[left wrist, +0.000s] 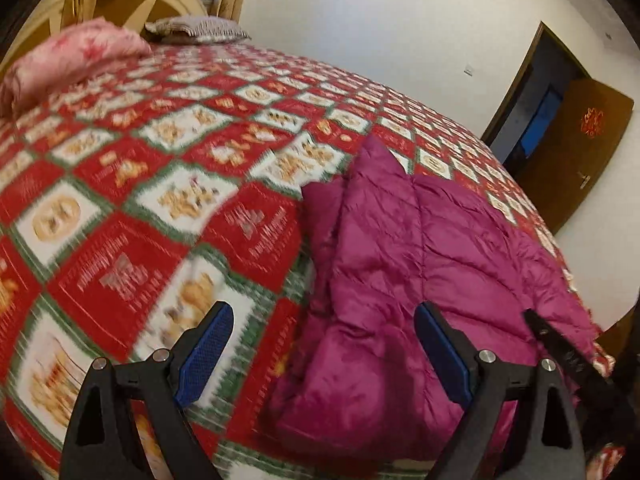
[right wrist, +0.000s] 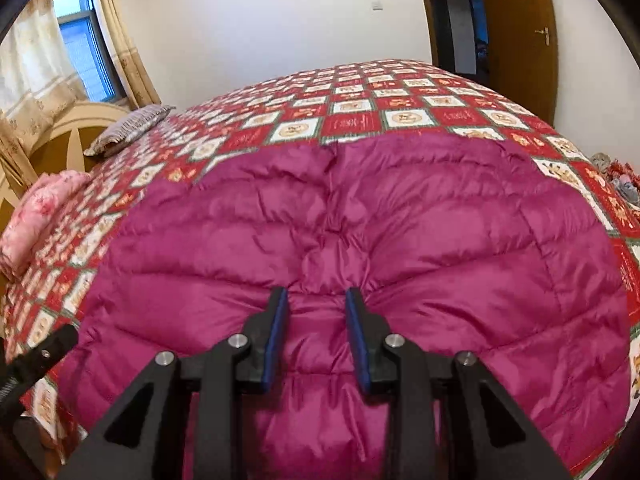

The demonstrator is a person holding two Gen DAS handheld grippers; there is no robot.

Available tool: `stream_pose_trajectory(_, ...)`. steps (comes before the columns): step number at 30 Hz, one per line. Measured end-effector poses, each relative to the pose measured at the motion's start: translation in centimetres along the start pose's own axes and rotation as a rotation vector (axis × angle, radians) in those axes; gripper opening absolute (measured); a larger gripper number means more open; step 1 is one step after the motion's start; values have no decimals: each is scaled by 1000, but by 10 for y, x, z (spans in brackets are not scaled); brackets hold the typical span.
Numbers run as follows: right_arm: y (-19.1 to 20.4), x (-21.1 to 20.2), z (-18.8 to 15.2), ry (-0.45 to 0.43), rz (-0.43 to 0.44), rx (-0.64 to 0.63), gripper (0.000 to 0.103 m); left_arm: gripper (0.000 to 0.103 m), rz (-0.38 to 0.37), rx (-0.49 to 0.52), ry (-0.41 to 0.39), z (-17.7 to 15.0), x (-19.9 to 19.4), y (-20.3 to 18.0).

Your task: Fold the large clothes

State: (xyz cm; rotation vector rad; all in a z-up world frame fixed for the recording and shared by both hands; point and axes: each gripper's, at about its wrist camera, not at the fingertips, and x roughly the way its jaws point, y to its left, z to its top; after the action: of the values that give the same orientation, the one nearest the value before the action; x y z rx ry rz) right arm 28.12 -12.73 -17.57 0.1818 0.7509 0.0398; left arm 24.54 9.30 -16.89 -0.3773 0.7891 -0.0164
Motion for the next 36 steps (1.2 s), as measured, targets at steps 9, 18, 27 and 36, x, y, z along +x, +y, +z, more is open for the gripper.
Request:
stream_pose_trajectory(9, 2, 5, -1, 6, -15, -22, 33, 95, -66, -26, 71, -18, 18, -21)
stream_pose_trajectory(18, 5, 16, 10, 26, 13, 17, 34, 95, -164, -191, 32, -10, 23, -11)
stream_pose_trajectory(27, 11, 25, 2, 37, -44, -35, 34, 89, -249, -123, -9, -4, 27, -45)
stream_pose_trajectory(36, 8, 25, 1, 35, -38, -24, 34, 35, -259, 8, -59, 13, 17, -66)
